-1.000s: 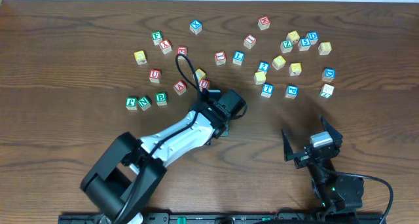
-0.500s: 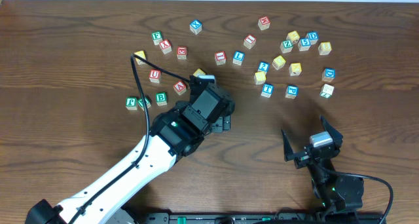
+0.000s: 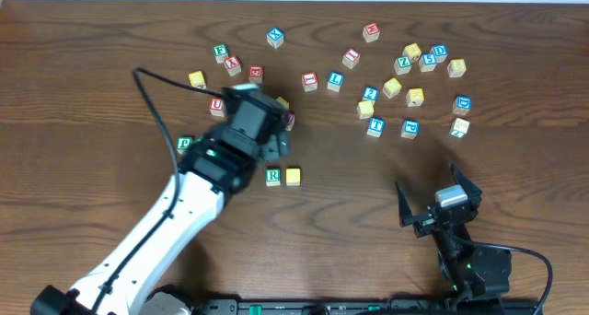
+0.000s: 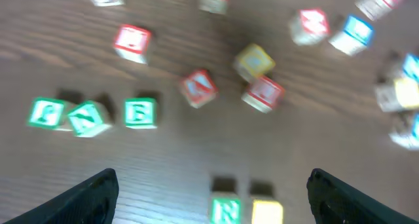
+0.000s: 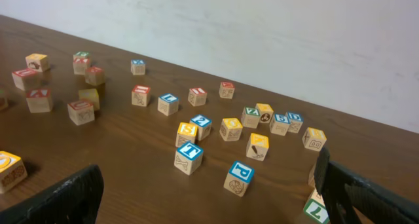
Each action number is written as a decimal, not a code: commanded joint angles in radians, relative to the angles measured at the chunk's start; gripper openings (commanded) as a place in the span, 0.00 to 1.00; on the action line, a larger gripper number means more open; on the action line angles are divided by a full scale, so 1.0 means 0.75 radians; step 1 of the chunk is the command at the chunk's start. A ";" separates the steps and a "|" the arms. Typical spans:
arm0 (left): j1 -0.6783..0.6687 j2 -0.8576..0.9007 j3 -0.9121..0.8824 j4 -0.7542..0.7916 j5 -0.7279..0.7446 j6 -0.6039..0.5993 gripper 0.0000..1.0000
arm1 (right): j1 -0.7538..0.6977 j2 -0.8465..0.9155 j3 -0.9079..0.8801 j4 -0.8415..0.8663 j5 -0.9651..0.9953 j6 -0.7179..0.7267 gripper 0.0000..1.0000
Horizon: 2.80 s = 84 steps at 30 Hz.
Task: Spell out ROBOT
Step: 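Move the left gripper over the green B block near the A block, then close the left gripper on the green B block and lift it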
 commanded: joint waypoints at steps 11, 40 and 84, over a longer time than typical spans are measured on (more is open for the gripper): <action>0.288 0.239 -0.012 -0.011 0.004 0.125 0.90 | -0.010 -0.008 -0.002 -0.006 -0.003 0.015 0.99; 0.453 0.472 0.179 -0.006 0.388 0.440 0.81 | -0.010 -0.008 -0.002 -0.006 -0.003 0.015 0.99; 0.453 0.769 0.279 -0.063 0.413 0.434 0.76 | -0.010 -0.008 -0.002 -0.006 -0.003 0.015 0.99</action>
